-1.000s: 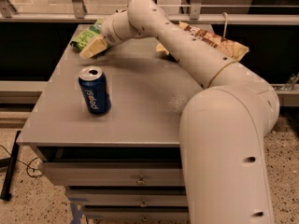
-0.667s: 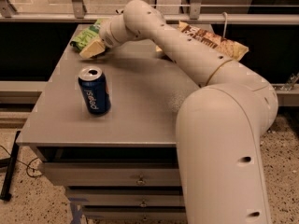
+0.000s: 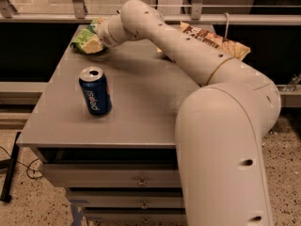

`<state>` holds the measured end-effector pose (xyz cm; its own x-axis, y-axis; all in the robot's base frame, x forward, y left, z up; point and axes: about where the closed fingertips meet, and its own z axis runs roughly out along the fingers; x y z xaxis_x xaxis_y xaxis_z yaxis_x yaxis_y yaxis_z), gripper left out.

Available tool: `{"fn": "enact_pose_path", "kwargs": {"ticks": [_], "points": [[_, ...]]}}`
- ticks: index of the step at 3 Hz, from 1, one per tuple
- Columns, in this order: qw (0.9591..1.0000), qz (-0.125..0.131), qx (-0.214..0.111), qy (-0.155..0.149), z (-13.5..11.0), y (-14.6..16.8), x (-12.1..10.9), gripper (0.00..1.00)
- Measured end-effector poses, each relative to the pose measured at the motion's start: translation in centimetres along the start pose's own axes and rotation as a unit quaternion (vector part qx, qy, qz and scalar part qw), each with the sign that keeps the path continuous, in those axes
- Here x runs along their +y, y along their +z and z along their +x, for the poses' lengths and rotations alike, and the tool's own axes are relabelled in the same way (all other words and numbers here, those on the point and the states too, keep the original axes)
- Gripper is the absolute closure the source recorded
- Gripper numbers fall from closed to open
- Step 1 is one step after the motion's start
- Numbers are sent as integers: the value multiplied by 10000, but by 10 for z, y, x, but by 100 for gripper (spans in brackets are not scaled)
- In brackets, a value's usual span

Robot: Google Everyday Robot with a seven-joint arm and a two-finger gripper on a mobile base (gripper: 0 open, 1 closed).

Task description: Pick green rice chip bag

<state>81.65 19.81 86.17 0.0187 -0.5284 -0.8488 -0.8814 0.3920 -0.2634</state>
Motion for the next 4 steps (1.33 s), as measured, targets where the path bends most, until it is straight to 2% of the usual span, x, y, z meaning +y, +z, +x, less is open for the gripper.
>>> {"fn": "enact_pose_path", "kwargs": {"ticks": [1, 2, 3, 4], "points": [[9996, 50, 29, -287, -10, -23, 1, 88], [9982, 188, 46, -573, -17, -62, -5, 100], [9969, 307, -218, -694, -20, -101, -19, 100], [9936, 480, -689, -752, -18, -152, -41, 100]]}}
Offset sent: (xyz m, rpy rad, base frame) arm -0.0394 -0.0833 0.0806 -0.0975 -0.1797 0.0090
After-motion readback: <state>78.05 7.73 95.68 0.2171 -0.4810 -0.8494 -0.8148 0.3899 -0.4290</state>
